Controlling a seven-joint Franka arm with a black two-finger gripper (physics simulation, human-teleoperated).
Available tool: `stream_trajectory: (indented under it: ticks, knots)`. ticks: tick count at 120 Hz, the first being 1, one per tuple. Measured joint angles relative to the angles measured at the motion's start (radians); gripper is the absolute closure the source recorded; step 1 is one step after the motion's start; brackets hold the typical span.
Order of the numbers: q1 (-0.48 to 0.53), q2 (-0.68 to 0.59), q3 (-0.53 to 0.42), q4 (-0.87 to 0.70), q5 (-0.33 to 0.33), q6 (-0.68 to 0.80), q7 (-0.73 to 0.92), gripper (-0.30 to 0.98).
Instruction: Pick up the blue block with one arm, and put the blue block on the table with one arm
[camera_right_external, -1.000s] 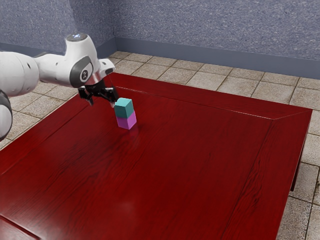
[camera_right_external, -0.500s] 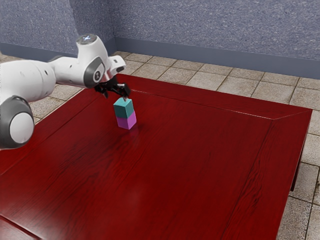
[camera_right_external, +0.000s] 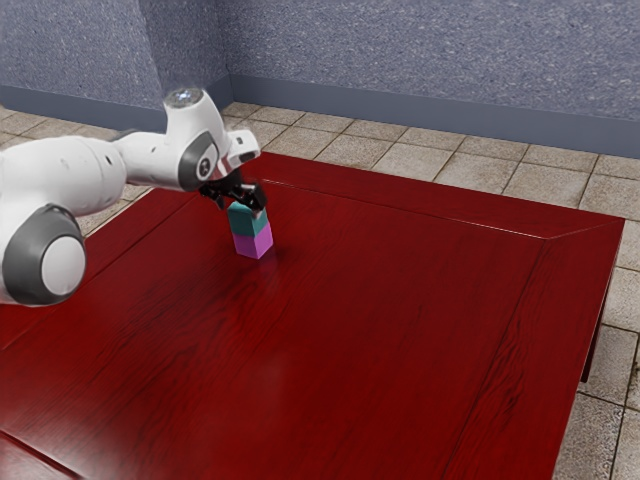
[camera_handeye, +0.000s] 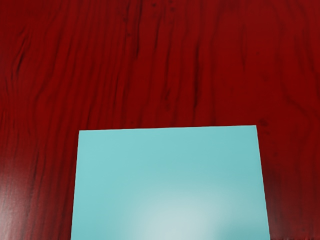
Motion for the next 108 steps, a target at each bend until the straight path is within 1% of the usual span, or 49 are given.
stream_trajectory:
  ticks: [69, 86, 108]
  knots:
    - [0.0, 0.039, -0.002, 0.04, -0.008, 0.015, 0.054, 0.0]
    - [-0.001, 0.042, -0.002, 0.042, -0.03, 0.019, 0.061, 0.01]
    - [0.0, 0.041, 0.0, 0.042, -0.043, 0.025, 0.066, 0.06]
